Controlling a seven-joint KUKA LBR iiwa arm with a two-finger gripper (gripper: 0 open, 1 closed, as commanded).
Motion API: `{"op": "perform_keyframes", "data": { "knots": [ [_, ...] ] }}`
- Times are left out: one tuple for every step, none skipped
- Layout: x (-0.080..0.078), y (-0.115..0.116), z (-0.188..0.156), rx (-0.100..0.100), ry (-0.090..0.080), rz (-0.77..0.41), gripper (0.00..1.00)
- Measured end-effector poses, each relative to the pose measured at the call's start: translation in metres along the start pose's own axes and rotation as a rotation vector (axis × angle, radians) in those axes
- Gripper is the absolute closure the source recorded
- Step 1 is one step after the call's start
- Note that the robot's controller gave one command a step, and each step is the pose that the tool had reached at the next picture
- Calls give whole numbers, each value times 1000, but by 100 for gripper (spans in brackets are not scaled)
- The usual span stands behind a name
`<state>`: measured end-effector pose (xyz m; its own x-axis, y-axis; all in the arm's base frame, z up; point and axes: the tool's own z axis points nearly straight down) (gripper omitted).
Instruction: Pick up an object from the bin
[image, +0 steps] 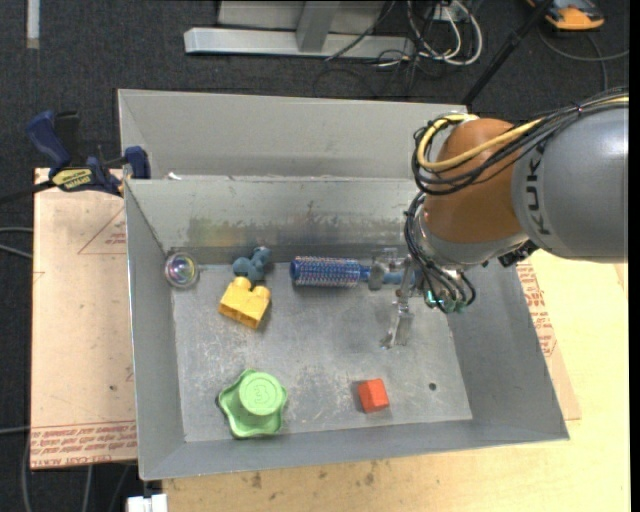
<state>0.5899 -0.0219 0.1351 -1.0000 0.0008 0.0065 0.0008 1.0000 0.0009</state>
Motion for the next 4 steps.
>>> {"op": "perform_keyframes", "data": {
  "knots": [
    [-53, 25, 23, -2, -12, 41, 0],
    [-67, 38, 66, 0, -10, 11, 0],
    [-66, 38, 65, 0, -9, 11, 100],
    [-21, 21, -51, 1, -13, 4, 100]
  ]
}}
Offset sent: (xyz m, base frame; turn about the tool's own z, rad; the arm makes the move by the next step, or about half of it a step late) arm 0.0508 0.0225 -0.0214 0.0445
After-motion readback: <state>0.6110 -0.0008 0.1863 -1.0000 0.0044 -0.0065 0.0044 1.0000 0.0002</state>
